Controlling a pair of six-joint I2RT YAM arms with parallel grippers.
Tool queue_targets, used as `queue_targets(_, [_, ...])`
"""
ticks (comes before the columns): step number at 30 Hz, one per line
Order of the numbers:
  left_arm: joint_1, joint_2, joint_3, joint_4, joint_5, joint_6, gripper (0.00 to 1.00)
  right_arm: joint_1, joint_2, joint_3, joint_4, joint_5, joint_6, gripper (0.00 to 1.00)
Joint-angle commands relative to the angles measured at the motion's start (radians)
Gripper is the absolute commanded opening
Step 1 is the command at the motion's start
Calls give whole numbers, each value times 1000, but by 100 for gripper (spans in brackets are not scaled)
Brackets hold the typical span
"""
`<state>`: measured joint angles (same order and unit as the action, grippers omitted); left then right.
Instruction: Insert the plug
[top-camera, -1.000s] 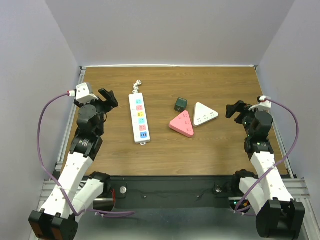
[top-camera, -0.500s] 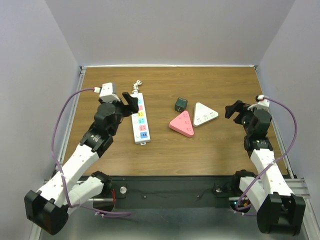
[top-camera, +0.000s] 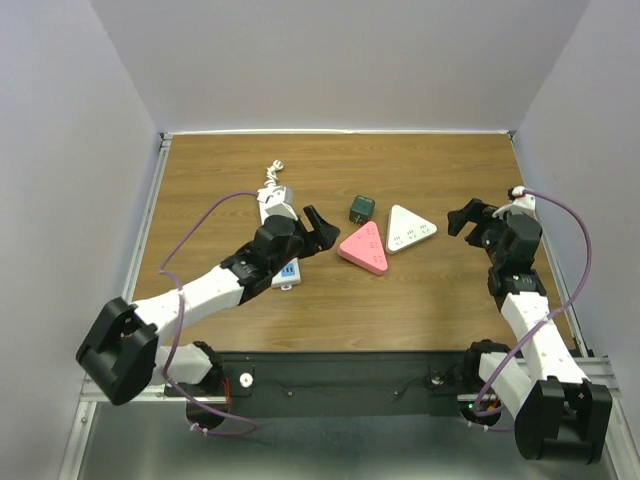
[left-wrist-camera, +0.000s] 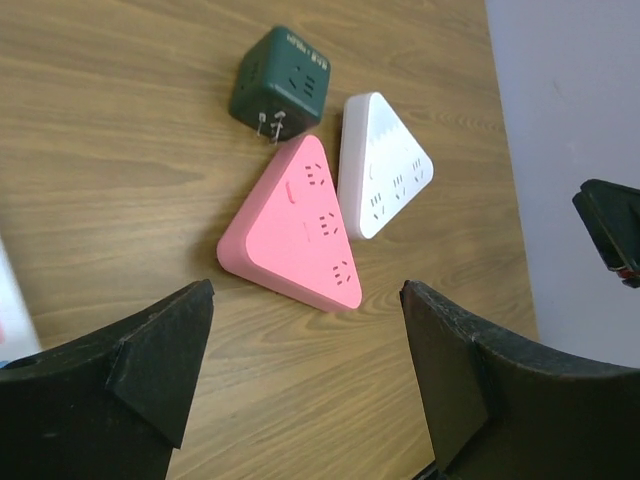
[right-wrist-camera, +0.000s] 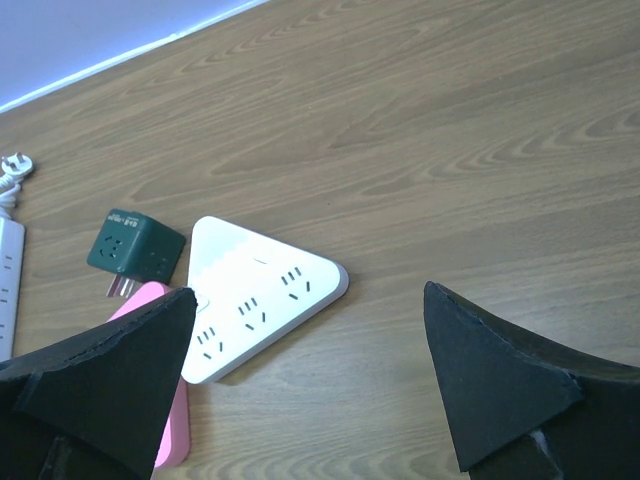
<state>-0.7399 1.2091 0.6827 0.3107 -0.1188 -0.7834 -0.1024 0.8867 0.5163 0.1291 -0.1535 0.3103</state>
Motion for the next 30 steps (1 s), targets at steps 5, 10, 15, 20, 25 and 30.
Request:
queue_targets(5, [-18,214,69,149,90,-158,86,6,0,40,10,-34,-2,100])
queue_targets(10, [-18,317,84,180,97,-188,84,6,-14,39,10,-49,6,100])
queue_targets(15, [-19,402,113,194,114,-201,81,6,-19,42,10,-55,7,100])
queue_targets(20, [-19,440,120,196,111,-209,79,6,-28,44,12,-64,9,100])
queue_targets(25, [-19,469,118,200,108,-217,78,6,-31,44,12,-66,10,100])
queue_targets(30, [-19,515,143,222,114,-217,78,7,-35,44,12,-72,10,100])
